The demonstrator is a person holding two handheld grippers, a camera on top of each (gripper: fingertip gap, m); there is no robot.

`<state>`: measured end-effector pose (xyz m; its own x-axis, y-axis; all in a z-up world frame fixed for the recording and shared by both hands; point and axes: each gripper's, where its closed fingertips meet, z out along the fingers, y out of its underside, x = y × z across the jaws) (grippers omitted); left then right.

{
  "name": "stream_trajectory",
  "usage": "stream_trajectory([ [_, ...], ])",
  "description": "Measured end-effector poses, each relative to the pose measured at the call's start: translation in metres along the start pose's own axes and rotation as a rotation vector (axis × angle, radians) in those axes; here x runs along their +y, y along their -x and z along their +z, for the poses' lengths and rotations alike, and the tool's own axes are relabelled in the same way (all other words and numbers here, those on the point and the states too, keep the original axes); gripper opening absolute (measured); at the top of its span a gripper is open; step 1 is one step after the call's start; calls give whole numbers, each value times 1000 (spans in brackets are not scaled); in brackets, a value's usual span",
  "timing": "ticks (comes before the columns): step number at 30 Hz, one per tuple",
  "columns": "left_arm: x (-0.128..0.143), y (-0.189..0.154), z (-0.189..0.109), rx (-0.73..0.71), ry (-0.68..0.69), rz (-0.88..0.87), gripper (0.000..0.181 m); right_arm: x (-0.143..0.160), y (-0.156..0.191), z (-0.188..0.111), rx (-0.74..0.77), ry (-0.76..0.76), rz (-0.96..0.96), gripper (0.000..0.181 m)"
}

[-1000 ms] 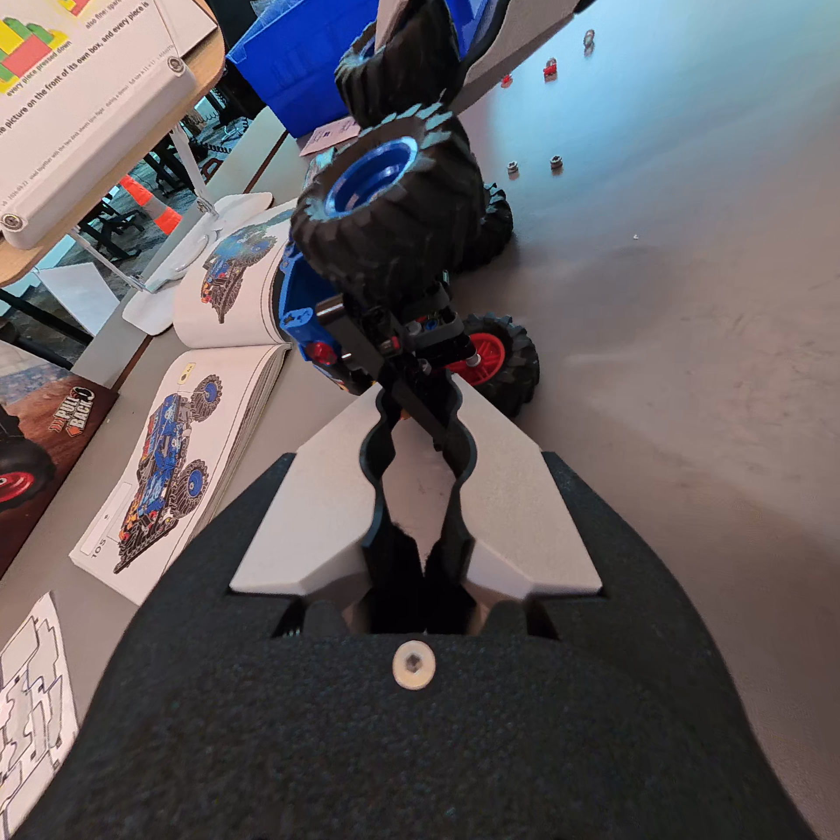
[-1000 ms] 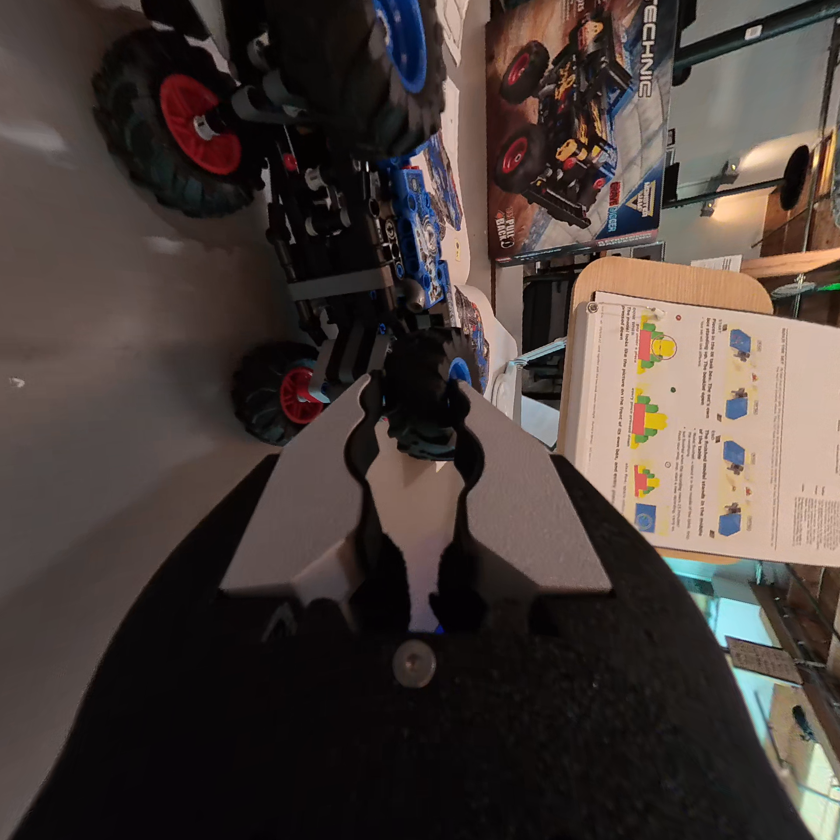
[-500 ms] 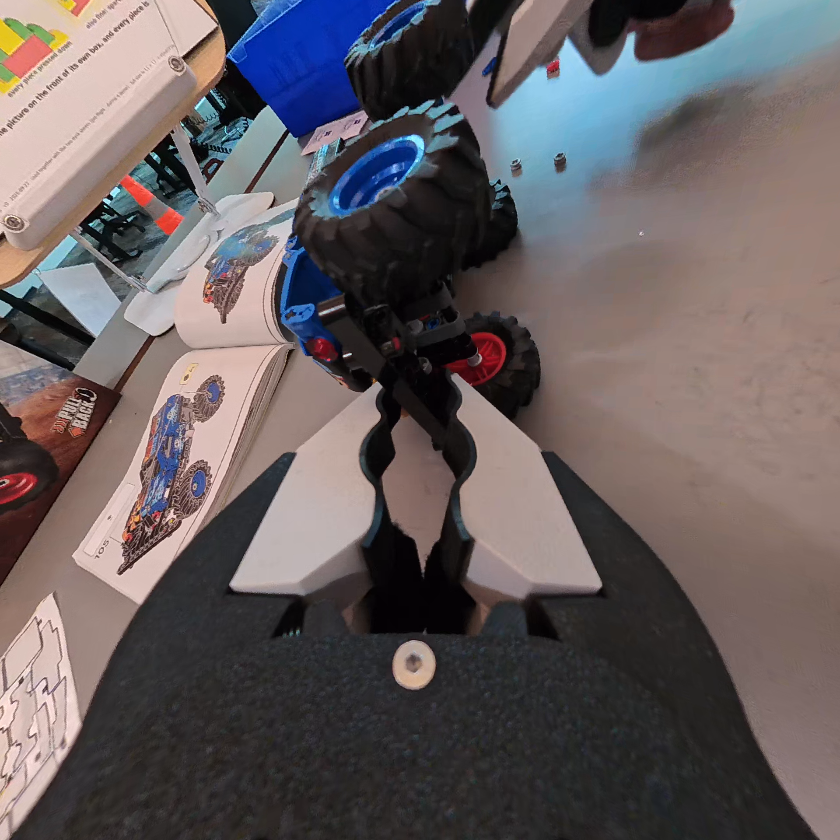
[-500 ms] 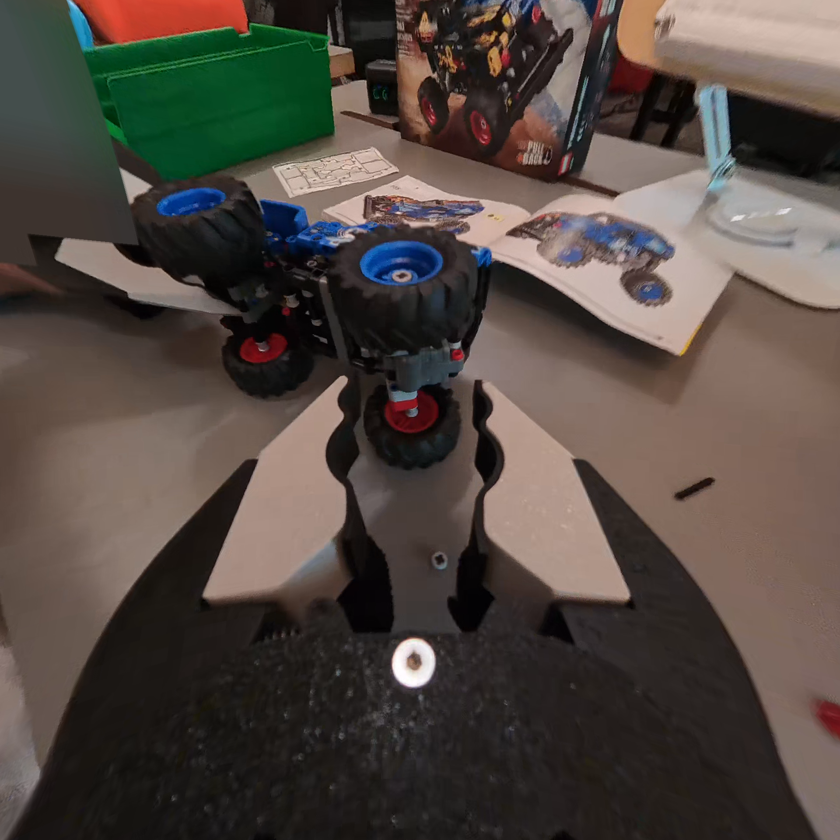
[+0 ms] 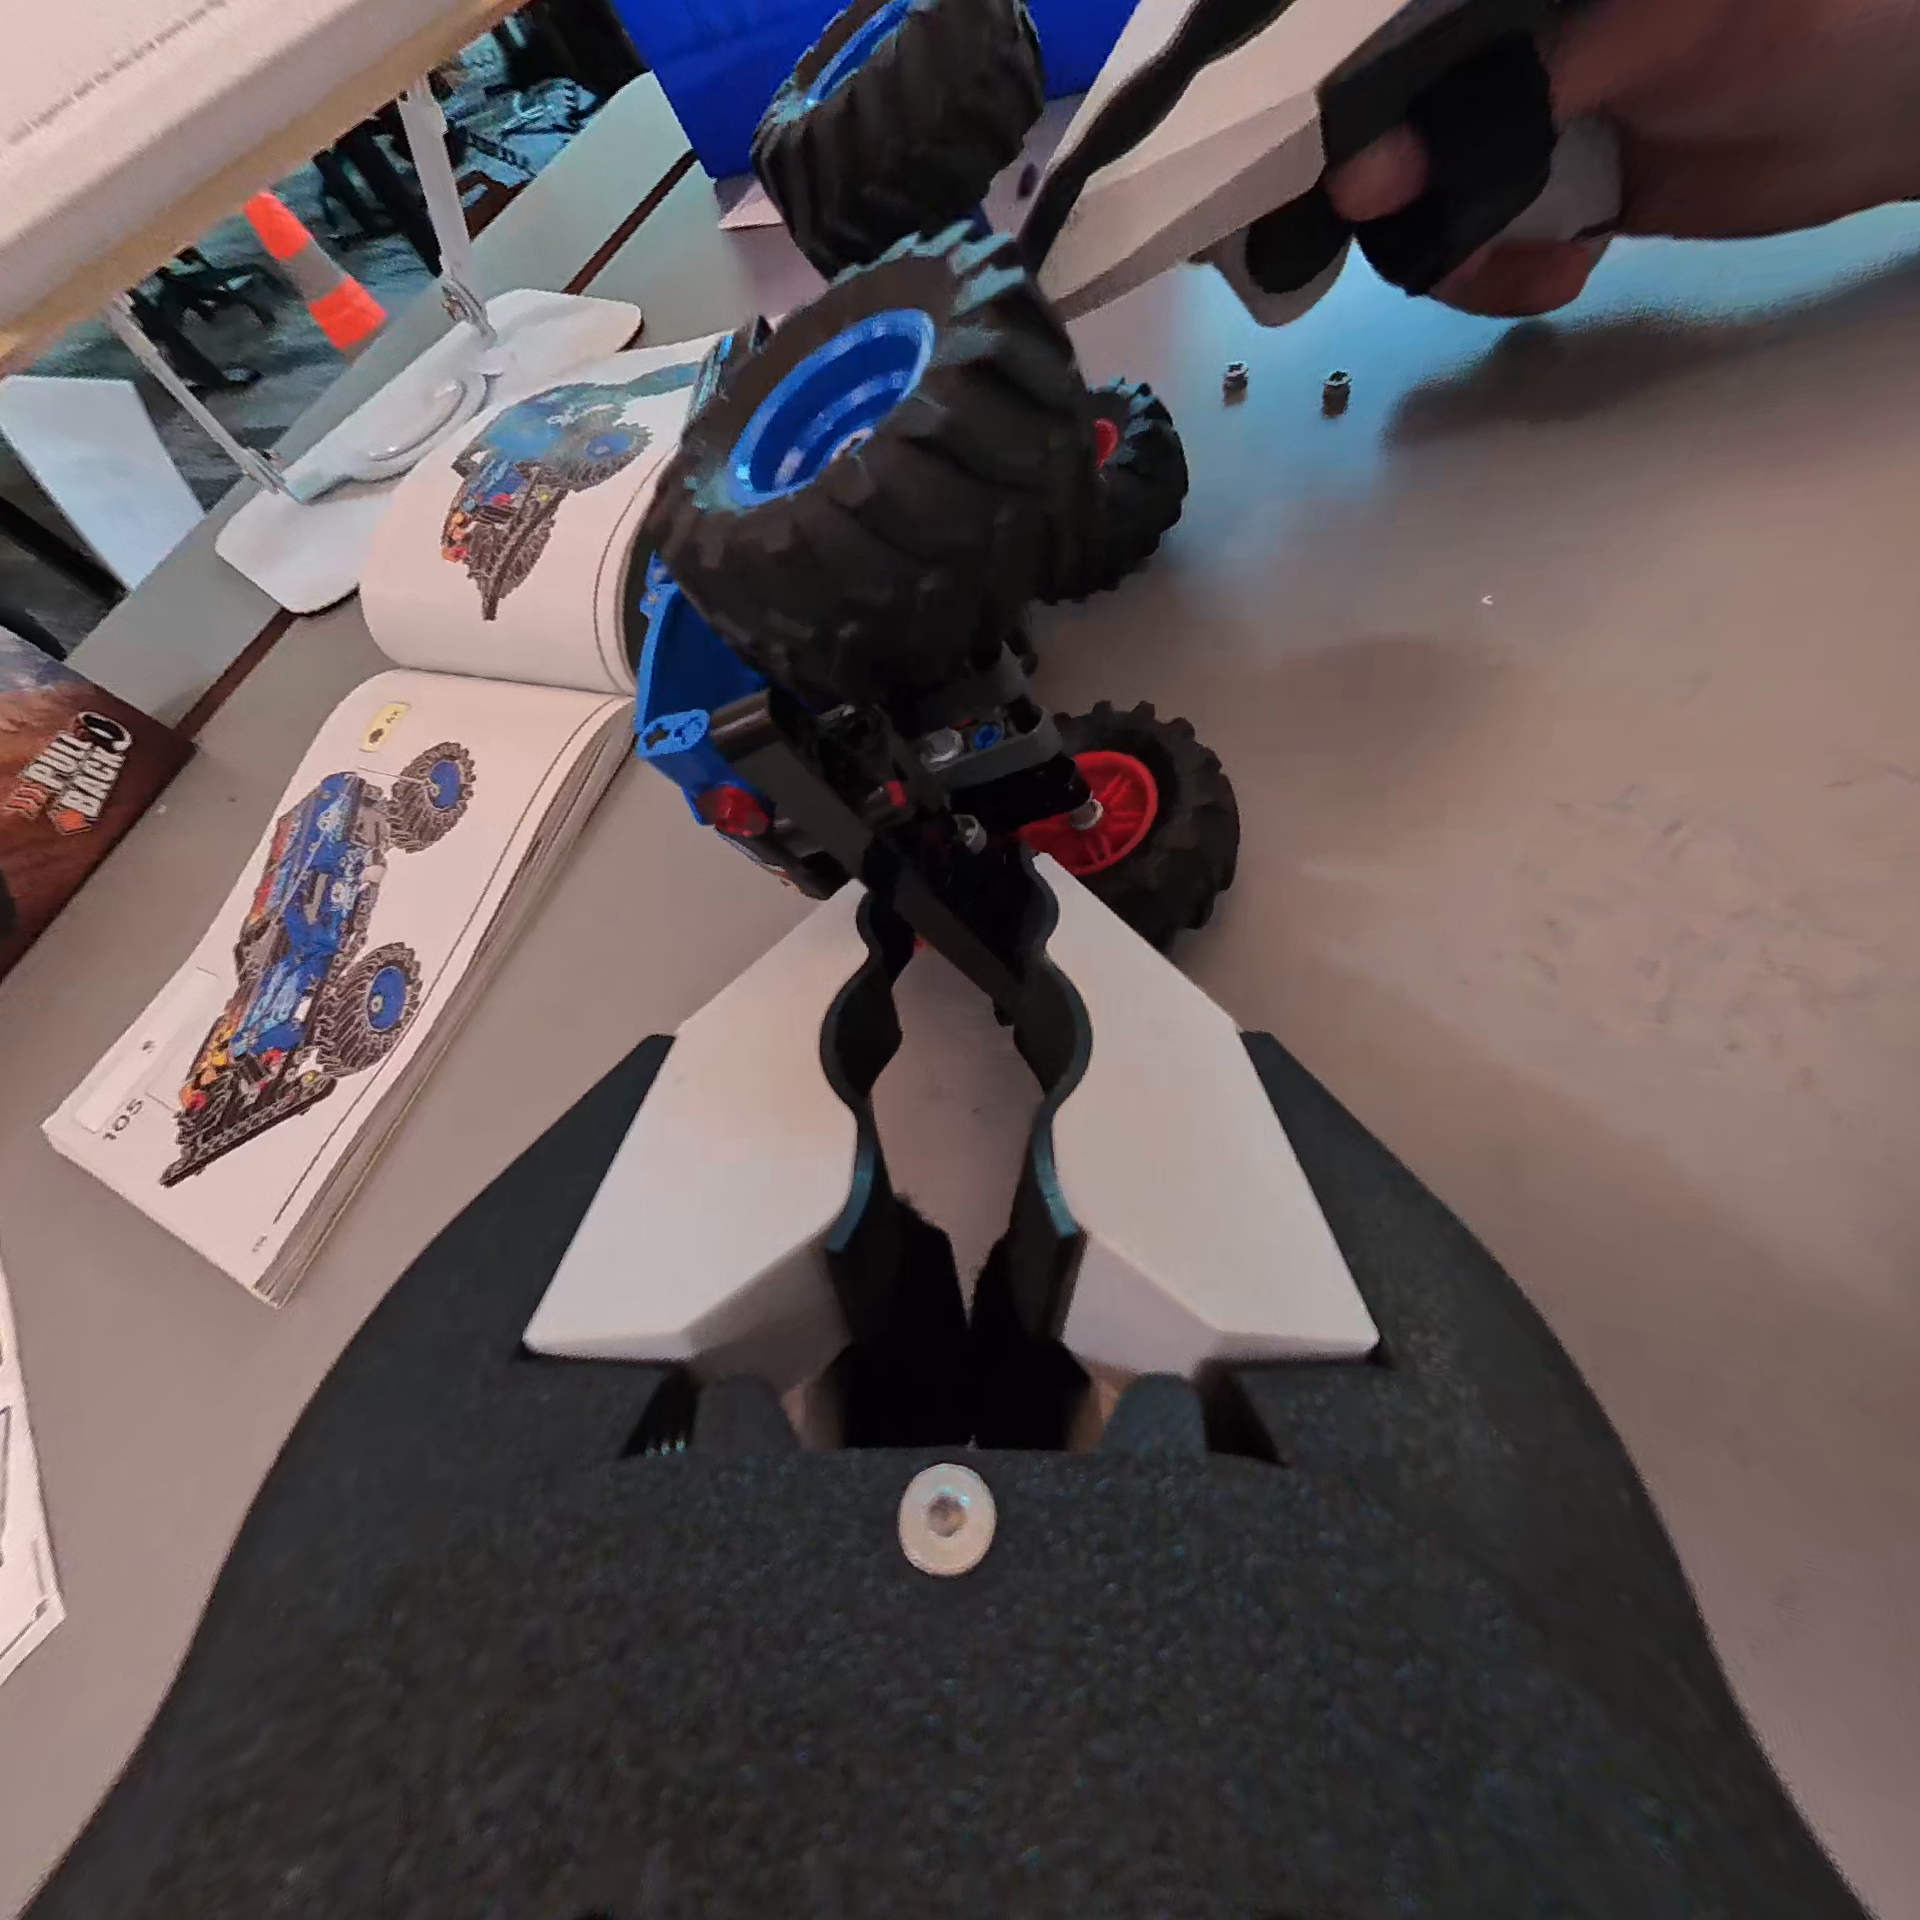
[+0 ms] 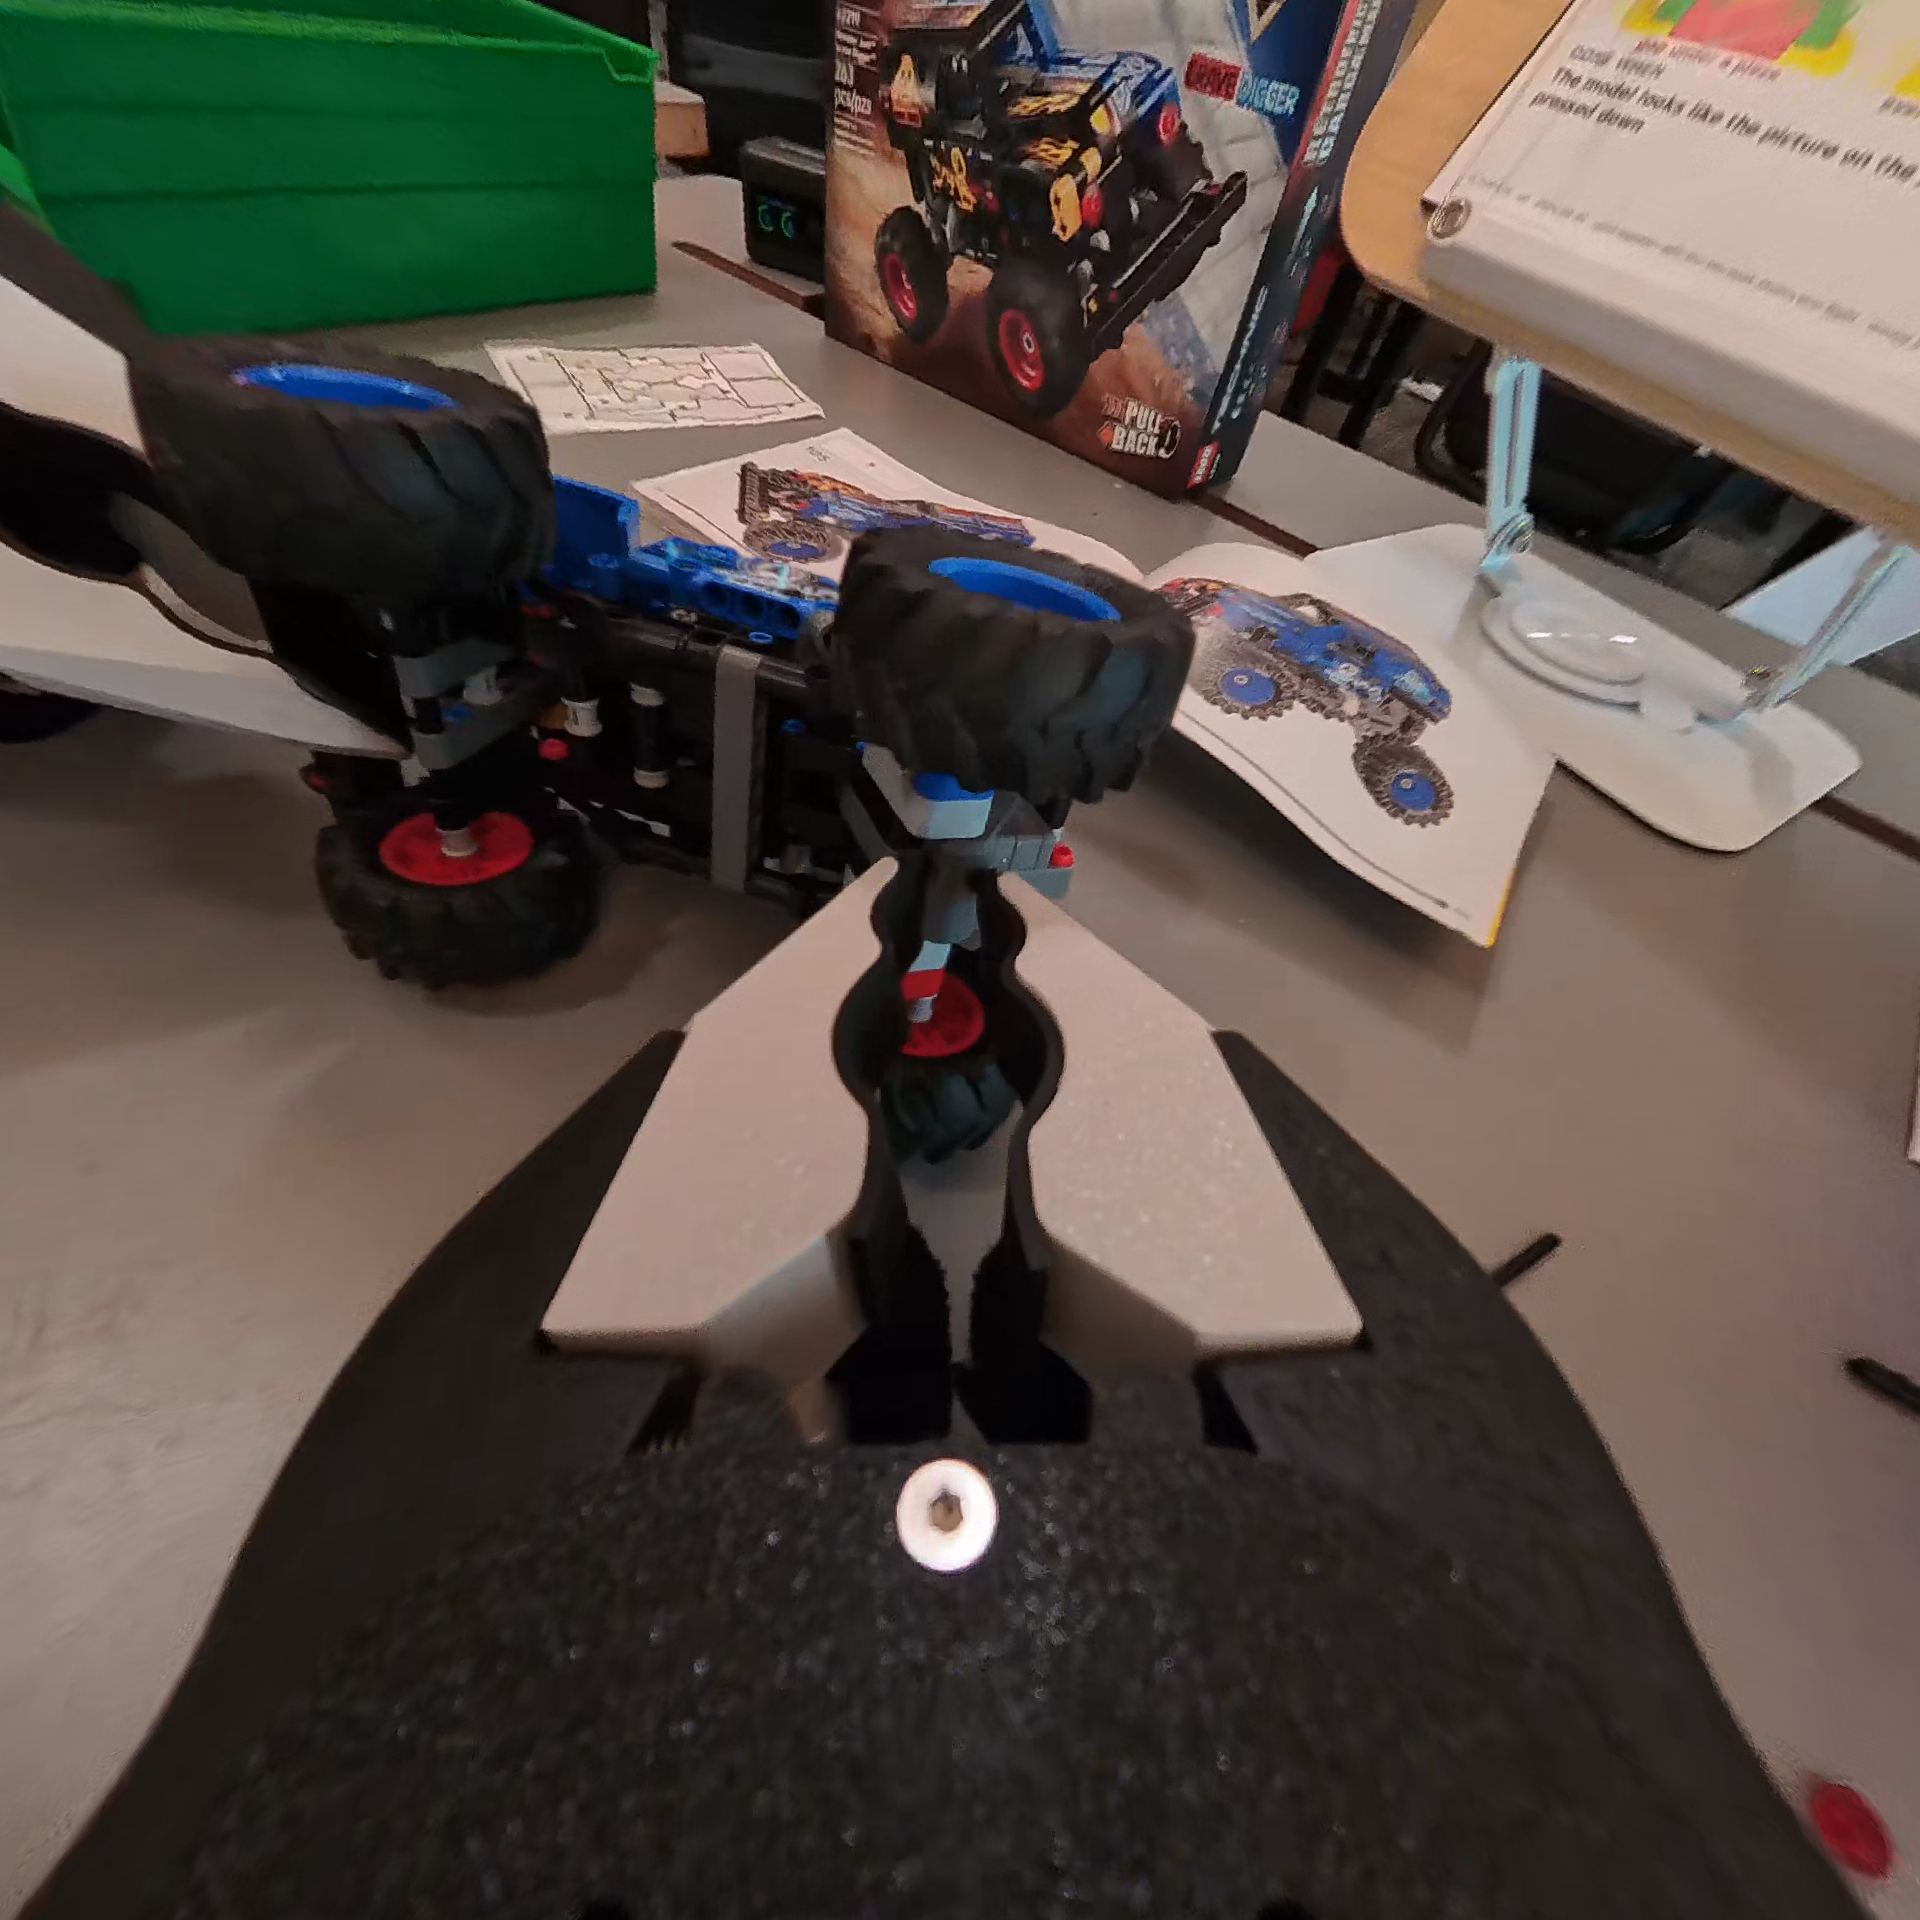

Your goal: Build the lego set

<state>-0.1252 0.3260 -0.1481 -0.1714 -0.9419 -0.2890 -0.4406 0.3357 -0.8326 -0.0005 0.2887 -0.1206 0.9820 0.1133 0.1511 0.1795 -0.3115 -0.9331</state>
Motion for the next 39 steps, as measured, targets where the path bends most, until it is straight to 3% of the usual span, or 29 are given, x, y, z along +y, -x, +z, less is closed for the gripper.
stream_trajectory([
  [3,-4,-3,-2,-7,-1,-27,16,-4,0,1,5,16,-12,0],
  [5,-10,-8,-3,-3,-10,-67,15,-25,16,0,-107,-85,80,0],
  [7,-15,-10,-4,-42,-5,-53,13,-14,12,7,-93,5,117,0],
  [9,-18,-12,-3,-71,5,-26,13,-8,23,6,-176,54,134,1],
  [11,-17,-10,-4,-104,11,13,12,-4,40,-7,-320,74,170,9],
  [13,-14,-7,-5,-127,12,63,10,5,54,-28,-496,136,225,29],
  [14,-13,-6,-6,-136,10,96,10,7,47,-35,-503,152,259,30],
  [16,-13,-4,-7,-153,13,180,11,9,24,-47,-473,129,330,32],
  [20,-12,1,-7,-161,21,327,13,-13,-9,-54,-468,-38,521,75],
  [22,-11,5,-7,-159,17,385,13,-33,1,-52,-535,-129,544,78],
  [28,-7,24,-7,-206,34,627,14,-25,32,-28,-483,-28,324,81],
  [39,-4,15,-25,-398,92,792,15,-6,66,-53,-241,-34,176,75],
])
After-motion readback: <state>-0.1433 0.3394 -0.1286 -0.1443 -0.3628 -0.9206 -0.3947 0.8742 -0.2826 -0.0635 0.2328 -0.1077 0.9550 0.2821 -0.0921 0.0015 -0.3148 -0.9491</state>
